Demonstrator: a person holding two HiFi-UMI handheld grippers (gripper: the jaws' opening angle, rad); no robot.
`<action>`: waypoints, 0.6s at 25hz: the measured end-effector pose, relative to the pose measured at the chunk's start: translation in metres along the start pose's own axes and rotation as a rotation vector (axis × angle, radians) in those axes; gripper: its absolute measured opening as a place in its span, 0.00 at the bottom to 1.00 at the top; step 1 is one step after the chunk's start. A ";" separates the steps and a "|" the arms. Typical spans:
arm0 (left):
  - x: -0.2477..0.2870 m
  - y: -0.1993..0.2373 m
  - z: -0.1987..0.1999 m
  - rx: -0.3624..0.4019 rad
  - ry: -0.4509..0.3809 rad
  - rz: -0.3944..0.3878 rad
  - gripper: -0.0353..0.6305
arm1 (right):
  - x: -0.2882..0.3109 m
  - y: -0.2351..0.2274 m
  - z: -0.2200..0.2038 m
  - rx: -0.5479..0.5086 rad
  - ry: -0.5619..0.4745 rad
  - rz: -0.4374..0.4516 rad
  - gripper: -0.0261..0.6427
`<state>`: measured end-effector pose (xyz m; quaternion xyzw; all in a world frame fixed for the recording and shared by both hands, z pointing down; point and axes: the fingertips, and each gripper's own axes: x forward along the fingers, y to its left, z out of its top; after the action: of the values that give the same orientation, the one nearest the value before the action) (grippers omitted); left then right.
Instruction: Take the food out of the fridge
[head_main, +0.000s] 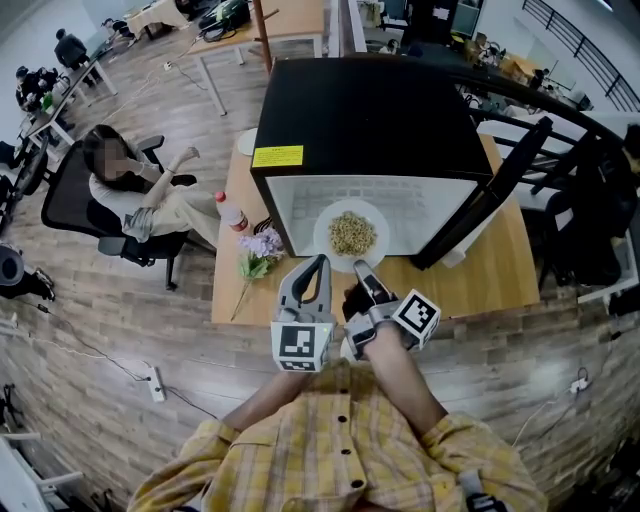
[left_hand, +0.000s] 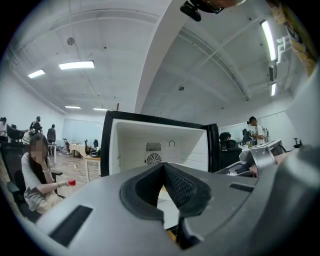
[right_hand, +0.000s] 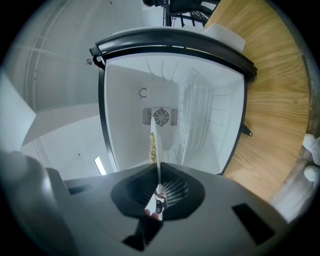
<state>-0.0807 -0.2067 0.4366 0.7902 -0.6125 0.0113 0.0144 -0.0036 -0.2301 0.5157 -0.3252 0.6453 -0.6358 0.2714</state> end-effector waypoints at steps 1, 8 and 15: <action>-0.001 0.000 -0.001 -0.004 0.002 0.001 0.06 | -0.001 0.000 0.000 -0.001 -0.002 -0.001 0.07; -0.003 0.003 -0.001 0.001 0.007 0.013 0.06 | -0.004 -0.005 -0.003 -0.005 0.007 -0.031 0.07; -0.004 0.007 -0.002 -0.004 0.004 0.022 0.06 | -0.006 -0.002 -0.004 -0.018 0.002 -0.027 0.07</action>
<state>-0.0885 -0.2045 0.4389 0.7835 -0.6210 0.0117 0.0169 -0.0024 -0.2233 0.5174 -0.3358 0.6468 -0.6338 0.2592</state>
